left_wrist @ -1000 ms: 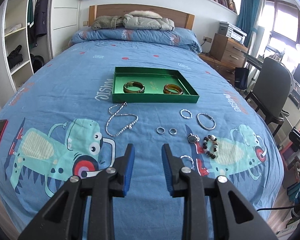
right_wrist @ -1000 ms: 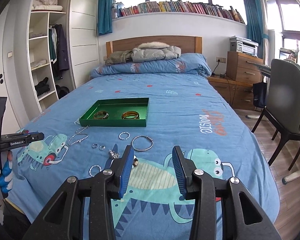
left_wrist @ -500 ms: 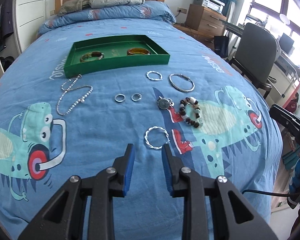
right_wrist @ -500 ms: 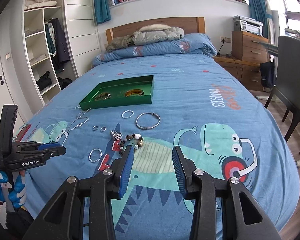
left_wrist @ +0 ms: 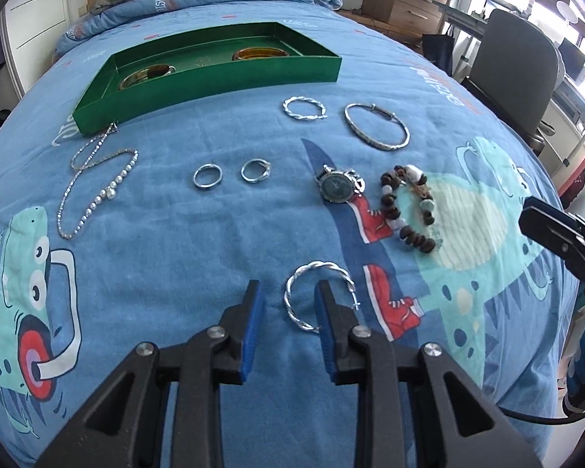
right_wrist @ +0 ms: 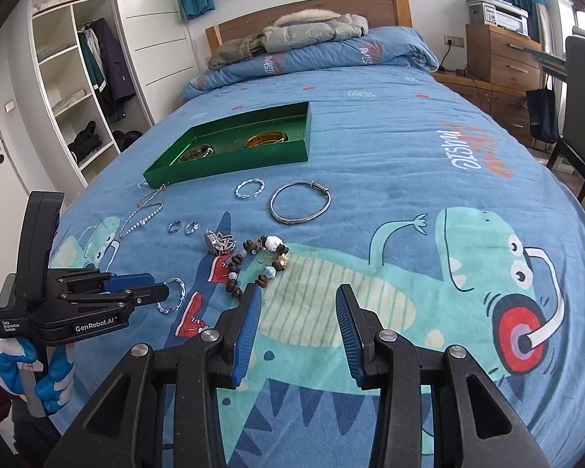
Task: Organize jewelry
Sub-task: 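Grasp the twisted silver hoop with the left tool while the right tool grasps the beaded bracelet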
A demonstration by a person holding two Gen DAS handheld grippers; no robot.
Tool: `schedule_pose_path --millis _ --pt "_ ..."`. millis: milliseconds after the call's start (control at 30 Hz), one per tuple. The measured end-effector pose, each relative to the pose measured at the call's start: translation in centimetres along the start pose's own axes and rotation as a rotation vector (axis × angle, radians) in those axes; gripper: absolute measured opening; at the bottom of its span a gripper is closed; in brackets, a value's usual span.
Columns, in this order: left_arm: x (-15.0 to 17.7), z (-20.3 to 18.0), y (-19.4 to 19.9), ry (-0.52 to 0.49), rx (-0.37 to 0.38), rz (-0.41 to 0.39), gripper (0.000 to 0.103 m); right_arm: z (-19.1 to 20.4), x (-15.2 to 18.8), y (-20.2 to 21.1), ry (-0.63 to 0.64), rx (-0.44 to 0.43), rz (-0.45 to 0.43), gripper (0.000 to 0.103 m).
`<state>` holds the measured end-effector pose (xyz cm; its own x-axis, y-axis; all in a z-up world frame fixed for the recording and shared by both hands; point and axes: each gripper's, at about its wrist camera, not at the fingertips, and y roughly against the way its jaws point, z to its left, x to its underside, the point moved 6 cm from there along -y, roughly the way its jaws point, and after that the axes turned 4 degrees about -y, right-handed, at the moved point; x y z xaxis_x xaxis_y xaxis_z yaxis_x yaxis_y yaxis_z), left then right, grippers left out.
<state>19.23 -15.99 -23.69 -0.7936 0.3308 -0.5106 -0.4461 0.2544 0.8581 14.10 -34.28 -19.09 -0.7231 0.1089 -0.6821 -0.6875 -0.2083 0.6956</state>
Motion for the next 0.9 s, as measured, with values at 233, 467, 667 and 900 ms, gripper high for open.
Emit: schedule_pose_path --millis 233,467,667,900 --pt "0.3 -0.7 -1.0 -0.077 -0.045 0.006 0.025 0.6 -0.8 -3.7 -0.001 -0.025 0.049 0.04" --pt "0.3 -0.4 -1.2 -0.068 -0.035 -0.01 0.023 1.6 -1.4 -7.3 0.019 -0.041 0.114 0.04" --pt "0.5 0.2 -1.2 -0.072 -0.02 -0.025 0.016 2.3 -1.2 -9.9 0.062 -0.02 0.162 0.04" --pt "0.6 -0.2 -1.4 -0.1 -0.053 -0.046 0.014 2.5 -1.0 -11.3 0.147 0.012 0.183 0.029"
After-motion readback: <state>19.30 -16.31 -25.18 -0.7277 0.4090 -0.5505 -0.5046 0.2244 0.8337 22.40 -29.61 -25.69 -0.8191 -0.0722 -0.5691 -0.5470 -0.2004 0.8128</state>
